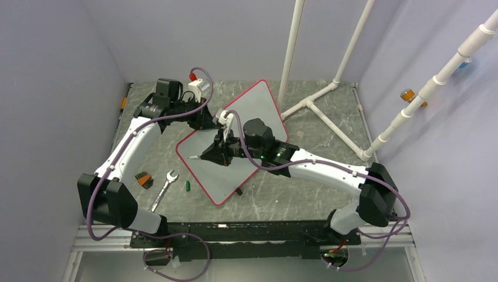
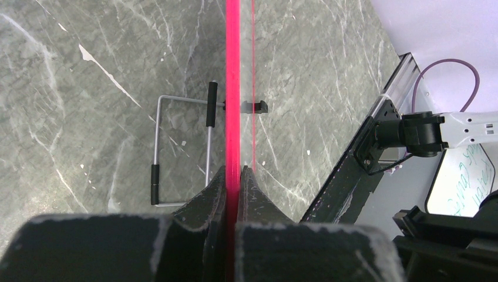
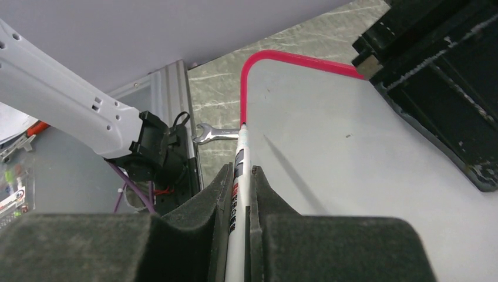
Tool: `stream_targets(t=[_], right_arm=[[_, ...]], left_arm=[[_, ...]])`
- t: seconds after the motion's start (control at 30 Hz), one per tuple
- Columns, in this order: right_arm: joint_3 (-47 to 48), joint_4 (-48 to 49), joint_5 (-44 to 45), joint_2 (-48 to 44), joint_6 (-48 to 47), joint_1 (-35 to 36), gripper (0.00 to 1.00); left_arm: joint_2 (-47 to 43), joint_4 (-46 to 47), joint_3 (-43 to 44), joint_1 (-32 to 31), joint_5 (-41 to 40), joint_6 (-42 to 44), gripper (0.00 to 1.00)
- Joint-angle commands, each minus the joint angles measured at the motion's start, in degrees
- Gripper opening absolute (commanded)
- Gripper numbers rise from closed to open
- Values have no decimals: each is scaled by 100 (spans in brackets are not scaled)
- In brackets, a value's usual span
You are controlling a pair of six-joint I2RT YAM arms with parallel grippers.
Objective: Write a sentence on the whiteboard
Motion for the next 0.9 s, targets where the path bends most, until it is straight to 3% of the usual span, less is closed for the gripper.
stream_targets(t=[0.0,0.87], right_arm=[[372,347,-95,134,2,86,0],[122,151,570,401,41,128,0]], left_arm=[[-3,289,-153,-81,-433,564,0],[5,263,-154,-81,-434,567,0]])
